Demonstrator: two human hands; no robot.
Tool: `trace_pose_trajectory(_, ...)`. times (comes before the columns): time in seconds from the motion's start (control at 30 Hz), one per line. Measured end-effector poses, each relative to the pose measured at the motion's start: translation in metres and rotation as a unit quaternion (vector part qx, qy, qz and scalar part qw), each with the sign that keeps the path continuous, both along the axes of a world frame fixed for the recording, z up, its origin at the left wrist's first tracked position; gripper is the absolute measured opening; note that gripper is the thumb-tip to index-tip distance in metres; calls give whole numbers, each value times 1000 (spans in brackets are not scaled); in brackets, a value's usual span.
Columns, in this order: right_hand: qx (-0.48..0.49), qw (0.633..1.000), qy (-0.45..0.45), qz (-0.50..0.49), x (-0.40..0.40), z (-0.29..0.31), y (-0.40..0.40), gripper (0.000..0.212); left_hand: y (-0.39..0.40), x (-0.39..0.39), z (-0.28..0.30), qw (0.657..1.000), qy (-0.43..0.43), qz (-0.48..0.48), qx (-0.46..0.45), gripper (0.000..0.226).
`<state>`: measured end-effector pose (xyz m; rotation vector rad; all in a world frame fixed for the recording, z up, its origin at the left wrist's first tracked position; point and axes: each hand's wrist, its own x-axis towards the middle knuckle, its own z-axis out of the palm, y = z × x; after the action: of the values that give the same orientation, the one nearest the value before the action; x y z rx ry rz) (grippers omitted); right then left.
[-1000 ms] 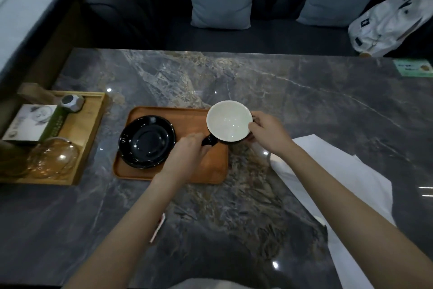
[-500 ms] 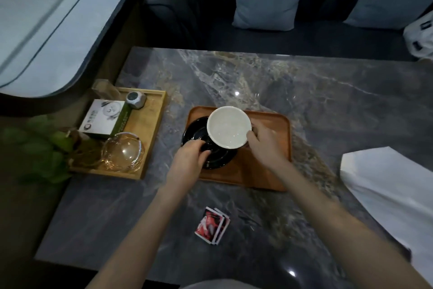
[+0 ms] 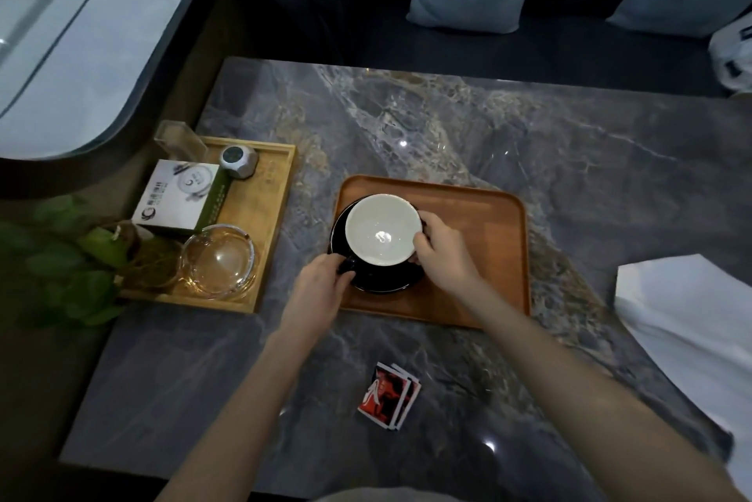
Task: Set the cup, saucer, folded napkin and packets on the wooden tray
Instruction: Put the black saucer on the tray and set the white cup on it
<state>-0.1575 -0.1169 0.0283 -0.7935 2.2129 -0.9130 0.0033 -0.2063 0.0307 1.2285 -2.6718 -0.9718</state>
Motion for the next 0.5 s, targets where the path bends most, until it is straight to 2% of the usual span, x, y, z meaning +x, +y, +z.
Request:
trace_pose_trajectory(0.33, -16, 1000, -21, -9, 3, -2, 2, 38, -2, 1, 0, 1000, -10, 3, 18, 22)
trace_pose_trajectory(0.5, -40, 997, -52, -44, 2, -1, 6, 29, -2, 0, 3, 999, -31, -4, 10, 17)
